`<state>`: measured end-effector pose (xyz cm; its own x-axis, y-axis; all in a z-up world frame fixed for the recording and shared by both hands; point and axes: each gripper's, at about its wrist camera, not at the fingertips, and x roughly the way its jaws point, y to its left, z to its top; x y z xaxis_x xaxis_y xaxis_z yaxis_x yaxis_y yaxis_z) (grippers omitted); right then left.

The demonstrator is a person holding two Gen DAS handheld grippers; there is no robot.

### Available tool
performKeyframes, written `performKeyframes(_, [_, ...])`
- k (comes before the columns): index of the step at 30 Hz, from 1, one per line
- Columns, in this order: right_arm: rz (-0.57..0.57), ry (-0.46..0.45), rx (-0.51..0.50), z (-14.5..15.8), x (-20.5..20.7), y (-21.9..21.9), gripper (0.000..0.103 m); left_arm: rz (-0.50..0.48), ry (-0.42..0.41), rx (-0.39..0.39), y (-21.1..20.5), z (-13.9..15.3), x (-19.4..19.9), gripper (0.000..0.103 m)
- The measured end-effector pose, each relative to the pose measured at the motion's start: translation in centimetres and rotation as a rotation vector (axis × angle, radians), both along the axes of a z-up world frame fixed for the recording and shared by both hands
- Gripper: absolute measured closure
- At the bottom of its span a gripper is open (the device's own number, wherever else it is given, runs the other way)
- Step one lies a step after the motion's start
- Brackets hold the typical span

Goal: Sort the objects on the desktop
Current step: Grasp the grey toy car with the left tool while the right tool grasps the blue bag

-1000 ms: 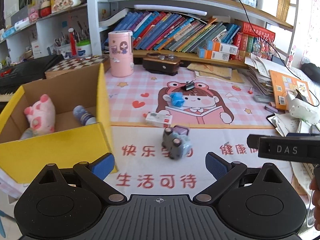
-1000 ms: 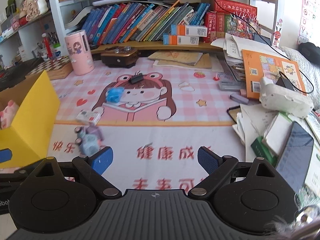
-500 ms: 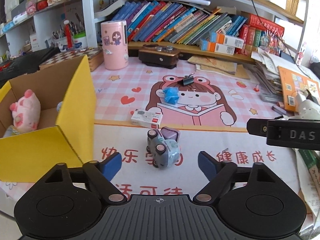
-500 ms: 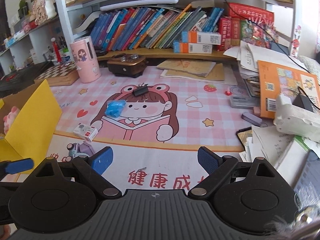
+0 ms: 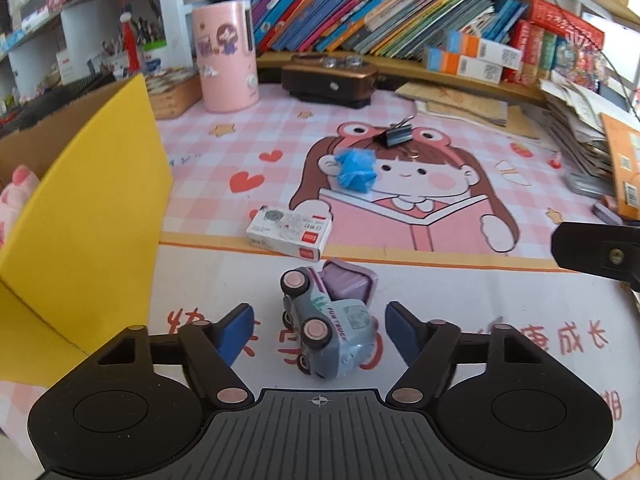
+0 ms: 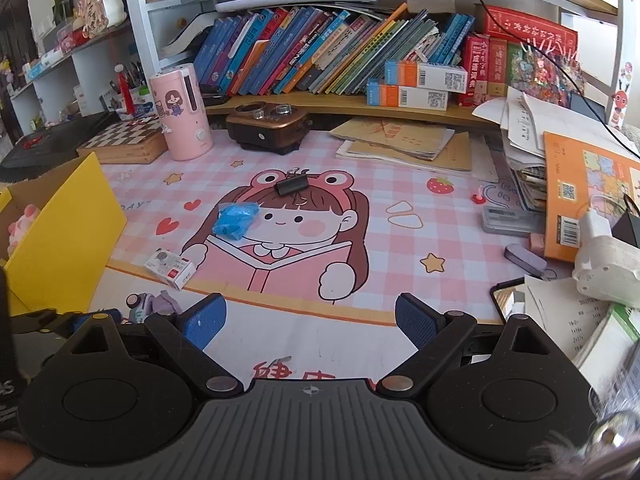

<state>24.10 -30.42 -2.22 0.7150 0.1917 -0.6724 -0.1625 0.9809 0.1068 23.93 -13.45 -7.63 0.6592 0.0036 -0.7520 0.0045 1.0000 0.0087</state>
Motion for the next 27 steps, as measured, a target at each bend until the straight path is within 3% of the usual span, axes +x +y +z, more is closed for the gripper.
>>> performKeyframes(5, [0.019, 0.018, 0.001, -0.5, 1.0, 0.2, 0.012, -0.026, 0.012, 0.017, -0.3, -0.8, 0.4, 0.052])
performKeyframes(8, [0.026, 0.026, 0.003, -0.8, 1.6, 0.4, 0.012, -0.045, 0.008, 0.023, -0.4, -0.7, 0.5, 0.054])
performKeyframes(10, [0.031, 0.022, 0.007, -0.9, 2.1, 0.5, 0.012, -0.046, 0.007, 0.022, -0.4, -0.4, 0.4, 0.063])
performKeyframes(17, [0.047, -0.006, 0.024, -0.9, 5.5, 1.1, 0.012, -0.067, -0.008, 0.012, 0.3, 2.1, -0.8, 0.064])
performKeyframes(27, [0.207, -0.002, 0.013, -3.0, 11.3, 4.7, 0.014, -0.027, -0.043, -0.023, 1.6, 4.6, -3.6, 0.064])
